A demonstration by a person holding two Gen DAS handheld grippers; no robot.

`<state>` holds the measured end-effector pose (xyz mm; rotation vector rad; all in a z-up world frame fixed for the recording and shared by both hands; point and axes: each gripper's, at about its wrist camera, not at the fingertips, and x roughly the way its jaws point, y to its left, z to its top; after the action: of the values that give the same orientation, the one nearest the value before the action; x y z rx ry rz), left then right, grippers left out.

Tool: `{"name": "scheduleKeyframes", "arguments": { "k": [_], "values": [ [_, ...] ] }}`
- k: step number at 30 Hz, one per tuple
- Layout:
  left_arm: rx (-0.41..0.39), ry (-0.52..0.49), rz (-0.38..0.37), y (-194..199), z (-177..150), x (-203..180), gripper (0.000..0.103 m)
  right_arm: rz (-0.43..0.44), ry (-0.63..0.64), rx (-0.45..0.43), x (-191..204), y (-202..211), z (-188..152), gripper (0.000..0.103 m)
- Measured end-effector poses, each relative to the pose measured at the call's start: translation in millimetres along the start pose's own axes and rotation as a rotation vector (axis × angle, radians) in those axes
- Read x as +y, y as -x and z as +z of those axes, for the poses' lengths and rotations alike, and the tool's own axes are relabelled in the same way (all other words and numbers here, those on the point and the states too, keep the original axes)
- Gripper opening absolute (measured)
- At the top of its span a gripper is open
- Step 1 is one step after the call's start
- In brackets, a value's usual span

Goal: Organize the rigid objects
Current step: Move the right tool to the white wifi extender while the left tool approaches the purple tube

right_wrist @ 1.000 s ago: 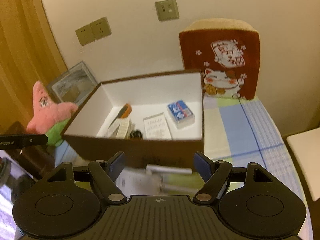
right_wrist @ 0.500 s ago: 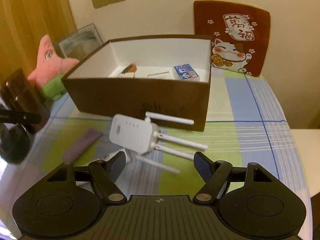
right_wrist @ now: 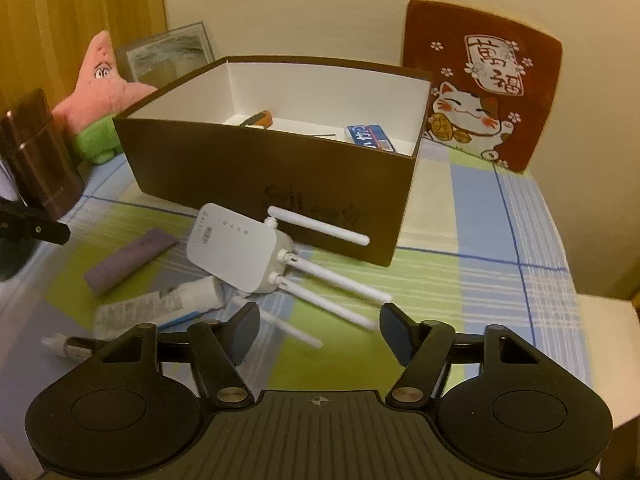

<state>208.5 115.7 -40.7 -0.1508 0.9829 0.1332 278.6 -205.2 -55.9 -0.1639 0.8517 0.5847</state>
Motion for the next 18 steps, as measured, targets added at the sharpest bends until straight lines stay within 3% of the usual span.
{"name": "scheduleKeyframes", "arguments": {
  "k": [13, 15, 17, 18],
  "values": [
    [0.036, -0.004, -0.016, -18.8, 1.8, -5.4, 0.057, -0.049, 0.421, 0.038, 19.5, -51.3, -3.1, 0.06],
    [0.044, -0.007, -0.023, -21.1, 1.2, -6.9, 0.057, -0.068, 0.485, 0.046, 23.8, -56.7, -8.0, 0.055],
    [0.052, -0.011, -0.031, -23.0, 0.3, -9.2, 0.057, -0.08, 0.533, 0.056, 25.6, -60.5, -11.7, 0.039],
    [0.054, -0.014, -0.035, -23.7, -0.1, -10.3, 0.057, -0.084, 0.549, 0.057, 25.6, -60.7, -13.6, 0.038]
  ]
}}
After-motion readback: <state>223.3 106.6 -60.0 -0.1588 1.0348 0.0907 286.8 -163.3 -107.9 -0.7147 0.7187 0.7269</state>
